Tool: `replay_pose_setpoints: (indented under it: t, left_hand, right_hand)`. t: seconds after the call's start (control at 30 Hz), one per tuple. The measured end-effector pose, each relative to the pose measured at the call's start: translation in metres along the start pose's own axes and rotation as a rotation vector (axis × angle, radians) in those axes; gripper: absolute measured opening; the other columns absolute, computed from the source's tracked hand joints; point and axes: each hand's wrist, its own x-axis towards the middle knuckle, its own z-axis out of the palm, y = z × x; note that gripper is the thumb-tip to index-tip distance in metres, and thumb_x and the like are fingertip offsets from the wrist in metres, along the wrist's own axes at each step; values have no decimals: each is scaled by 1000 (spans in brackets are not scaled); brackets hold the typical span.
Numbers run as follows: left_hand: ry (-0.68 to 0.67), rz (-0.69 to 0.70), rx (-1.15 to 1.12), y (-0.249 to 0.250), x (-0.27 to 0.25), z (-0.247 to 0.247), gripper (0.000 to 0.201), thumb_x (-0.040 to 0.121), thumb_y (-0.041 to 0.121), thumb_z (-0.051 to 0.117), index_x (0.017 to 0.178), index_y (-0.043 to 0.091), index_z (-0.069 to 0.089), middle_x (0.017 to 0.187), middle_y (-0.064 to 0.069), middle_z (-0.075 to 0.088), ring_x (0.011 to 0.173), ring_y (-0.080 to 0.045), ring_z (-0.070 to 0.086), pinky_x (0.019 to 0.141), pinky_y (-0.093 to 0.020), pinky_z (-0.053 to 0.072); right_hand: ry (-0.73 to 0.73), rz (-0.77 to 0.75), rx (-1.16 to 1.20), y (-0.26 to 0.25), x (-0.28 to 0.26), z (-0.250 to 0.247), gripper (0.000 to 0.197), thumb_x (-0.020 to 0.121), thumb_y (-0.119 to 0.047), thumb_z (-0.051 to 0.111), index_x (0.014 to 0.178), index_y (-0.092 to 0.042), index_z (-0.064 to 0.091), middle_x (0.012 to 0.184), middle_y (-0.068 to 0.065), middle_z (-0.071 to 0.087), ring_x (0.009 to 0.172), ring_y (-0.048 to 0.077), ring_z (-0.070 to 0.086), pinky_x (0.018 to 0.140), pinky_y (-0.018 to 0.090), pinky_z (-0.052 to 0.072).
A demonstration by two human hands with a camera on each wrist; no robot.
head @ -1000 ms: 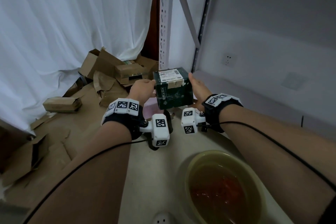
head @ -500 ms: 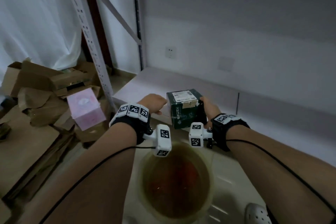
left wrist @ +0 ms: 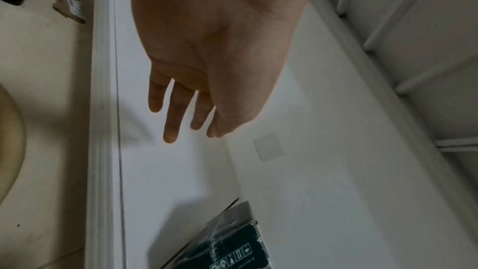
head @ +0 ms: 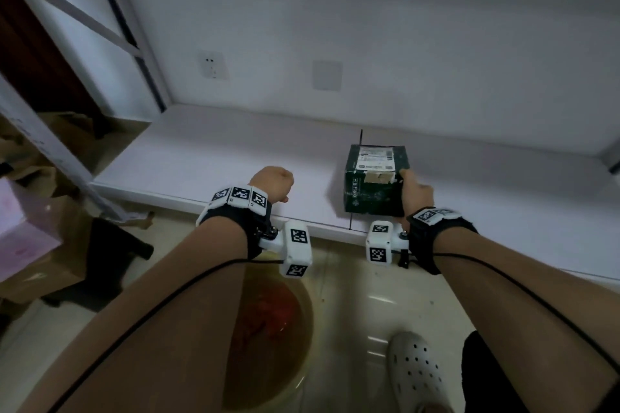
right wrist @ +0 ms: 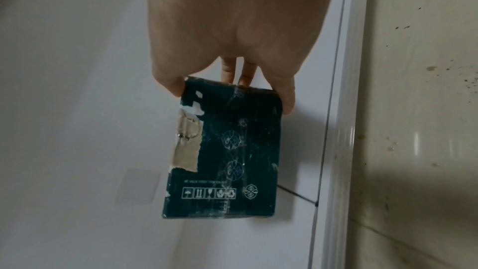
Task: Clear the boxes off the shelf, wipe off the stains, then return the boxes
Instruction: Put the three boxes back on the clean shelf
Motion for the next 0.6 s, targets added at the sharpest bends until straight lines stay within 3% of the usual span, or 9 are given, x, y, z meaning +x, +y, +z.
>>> replay_pose_setpoints:
  t: [0.1, 0.2, 0.33, 0.4, 0.47, 0.53, 0.6]
  left_hand:
    - [-11, -23, 21, 3, 15, 16, 26, 99, 12, 33, 107, 5, 57, 123, -15, 58, 111, -31, 63, 56, -21, 32]
    - [-40, -26, 36, 6, 27, 27, 22, 99, 12, 33, 105, 7, 54, 121, -15, 58, 112, -31, 62, 56, -22, 32]
    - [-26, -49, 28, 9, 40, 36, 36, 100, 15, 33, 128, 3, 53, 129, -13, 57, 110, -29, 64, 60, -22, 42]
    - [-29, -44, 40, 9, 46, 40, 34, 100, 15, 33, 123, 1, 55, 129, -15, 57, 110, -30, 63, 58, -22, 40]
    - [-23, -41, 34, 10, 48, 44, 26, 100, 13, 34, 110, 2, 56, 129, -17, 56, 113, -31, 61, 74, -29, 49]
    - [-36, -54, 30, 9, 48, 47, 27, 100, 12, 35, 111, -1, 56, 131, -18, 55, 115, -31, 59, 86, -35, 49]
    - [-26, -59, -7, 8, 48, 50, 21, 100, 11, 36, 107, 5, 55, 130, -19, 56, 115, -31, 60, 77, -30, 49]
  right_hand:
    - [35, 8, 86, -3, 2, -11, 96, 42, -65, 49, 116, -4, 56, 119, 19, 59, 106, 36, 57, 96, 48, 46]
    - [60, 20, 148, -13, 4, -22, 79, 60, -58, 53, 115, -3, 57, 120, 18, 59, 107, 34, 56, 96, 45, 45]
    - [87, 3, 173, -15, 27, -34, 56, 85, -43, 54, 121, 1, 52, 125, 19, 56, 102, 28, 53, 87, 36, 40]
    - [78, -7, 137, -10, 36, -36, 53, 90, -43, 49, 123, -1, 50, 127, 18, 55, 107, 30, 54, 90, 37, 40]
    - [64, -17, 32, -5, 36, -37, 52, 95, -45, 43, 128, -5, 49, 131, 17, 53, 117, 34, 51, 98, 38, 39]
    - [46, -12, -103, 1, 33, -37, 52, 96, -49, 37, 130, -11, 51, 131, 17, 55, 117, 35, 53, 98, 36, 39]
    - [30, -10, -144, 3, 30, -34, 52, 96, -51, 36, 129, -15, 54, 124, 17, 60, 111, 34, 57, 95, 37, 43]
